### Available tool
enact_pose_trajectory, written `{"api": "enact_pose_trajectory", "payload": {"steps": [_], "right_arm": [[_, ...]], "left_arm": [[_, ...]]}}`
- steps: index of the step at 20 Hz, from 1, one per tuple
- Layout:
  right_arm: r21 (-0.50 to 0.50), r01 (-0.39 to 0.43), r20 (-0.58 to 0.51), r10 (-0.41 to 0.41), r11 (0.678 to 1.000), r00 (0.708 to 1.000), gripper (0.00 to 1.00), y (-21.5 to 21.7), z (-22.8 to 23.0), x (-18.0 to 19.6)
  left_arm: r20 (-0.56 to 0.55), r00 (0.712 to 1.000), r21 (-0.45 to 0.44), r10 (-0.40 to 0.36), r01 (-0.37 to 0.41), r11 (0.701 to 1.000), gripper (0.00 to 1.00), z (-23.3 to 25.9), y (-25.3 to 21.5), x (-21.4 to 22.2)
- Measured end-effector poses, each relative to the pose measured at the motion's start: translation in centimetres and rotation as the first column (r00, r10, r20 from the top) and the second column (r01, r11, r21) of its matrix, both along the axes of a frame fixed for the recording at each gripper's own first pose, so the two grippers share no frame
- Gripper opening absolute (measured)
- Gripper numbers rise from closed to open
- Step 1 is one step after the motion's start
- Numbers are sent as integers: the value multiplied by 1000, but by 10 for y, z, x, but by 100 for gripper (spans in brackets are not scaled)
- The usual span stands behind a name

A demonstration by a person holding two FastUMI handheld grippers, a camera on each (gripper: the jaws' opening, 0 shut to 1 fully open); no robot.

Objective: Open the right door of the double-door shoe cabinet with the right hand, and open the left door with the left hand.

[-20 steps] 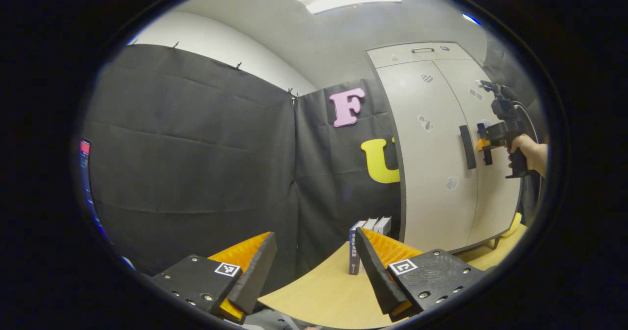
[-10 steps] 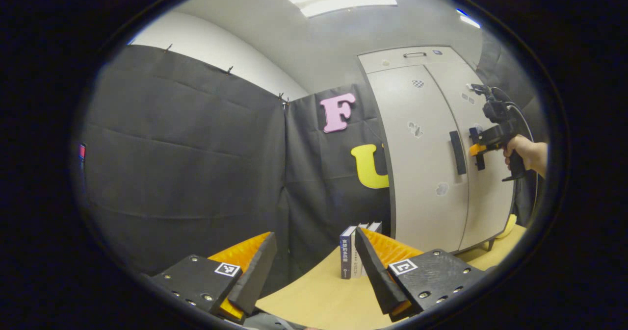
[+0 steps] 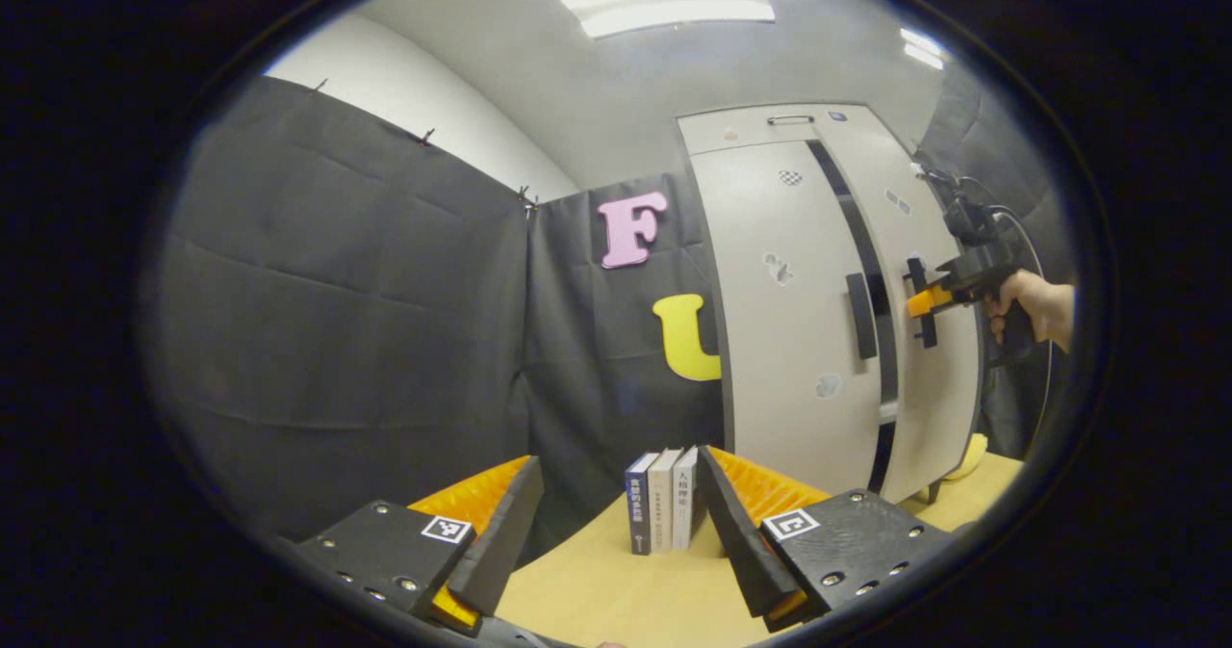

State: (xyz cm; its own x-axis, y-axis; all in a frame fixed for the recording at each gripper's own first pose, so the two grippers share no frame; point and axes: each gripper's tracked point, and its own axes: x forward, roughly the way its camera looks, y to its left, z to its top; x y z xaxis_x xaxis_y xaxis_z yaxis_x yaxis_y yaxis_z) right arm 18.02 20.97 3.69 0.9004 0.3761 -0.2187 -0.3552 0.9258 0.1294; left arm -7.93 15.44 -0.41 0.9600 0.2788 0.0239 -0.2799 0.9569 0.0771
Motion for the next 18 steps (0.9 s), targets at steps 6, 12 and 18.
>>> {"api": "enact_pose_trajectory", "payload": {"steps": [6,12,18], "right_arm": [[20,-54,-13,54,998,998,14,-17,3,-20],[28,-93,-27,94,995,995,14,-27,3,-33],[38,-140,-33,141,989,989,14,-32,3,-39]], "left_arm": [[3,999,-13,-46,46,999,94,1,-21,7],[-3,997,-4,-76,76,997,94,2,-39,12],[-1,995,-6,-103,103,995,94,3,-58,23]]}}
